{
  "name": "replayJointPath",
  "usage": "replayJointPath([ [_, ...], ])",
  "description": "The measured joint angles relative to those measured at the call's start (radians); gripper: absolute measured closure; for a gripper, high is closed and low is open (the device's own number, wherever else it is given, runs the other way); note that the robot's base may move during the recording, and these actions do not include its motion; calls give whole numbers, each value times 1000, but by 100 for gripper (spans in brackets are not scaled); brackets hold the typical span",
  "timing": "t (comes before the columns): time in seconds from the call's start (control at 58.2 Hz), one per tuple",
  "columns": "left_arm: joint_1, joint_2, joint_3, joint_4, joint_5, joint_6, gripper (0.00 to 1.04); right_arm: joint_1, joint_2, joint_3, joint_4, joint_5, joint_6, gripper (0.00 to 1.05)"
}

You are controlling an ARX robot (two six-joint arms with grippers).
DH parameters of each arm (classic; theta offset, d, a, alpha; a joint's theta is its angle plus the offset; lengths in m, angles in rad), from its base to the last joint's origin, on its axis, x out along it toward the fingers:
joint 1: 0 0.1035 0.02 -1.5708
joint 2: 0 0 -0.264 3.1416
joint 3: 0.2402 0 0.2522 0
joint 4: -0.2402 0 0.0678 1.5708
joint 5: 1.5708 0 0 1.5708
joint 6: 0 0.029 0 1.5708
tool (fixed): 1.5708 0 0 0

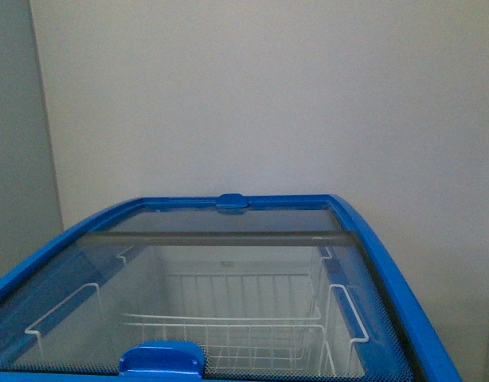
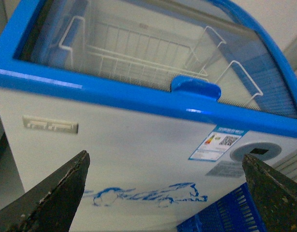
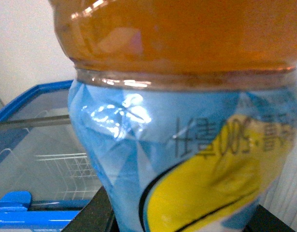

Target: Put drink in fridge

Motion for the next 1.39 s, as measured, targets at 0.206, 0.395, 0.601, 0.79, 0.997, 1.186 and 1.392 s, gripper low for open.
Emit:
replayJointPath([
  [0.206, 27, 361, 125, 277, 82, 144, 8, 0, 0, 0, 0, 5, 0, 69],
  [0.395, 26, 587, 246, 351, 201, 405, 8, 0, 0, 0, 0, 5, 0, 69],
  [0.601, 18, 759, 431, 198, 428, 808, 8, 0, 0, 0, 0, 5, 0, 69],
  [0.79, -26, 881, 590, -76, 469, 1182, 8, 0, 0, 0, 0, 5, 0, 69],
  [0.997, -67, 973, 714, -183, 465, 1353, 8, 0, 0, 0, 0, 5, 0, 69],
  [1.186, -114, 1064, 846, -281, 441, 1426, 8, 0, 0, 0, 0, 5, 0, 69],
  [1.392, -152, 1133, 889, -305, 414, 1460, 8, 0, 0, 0, 0, 5, 0, 69],
])
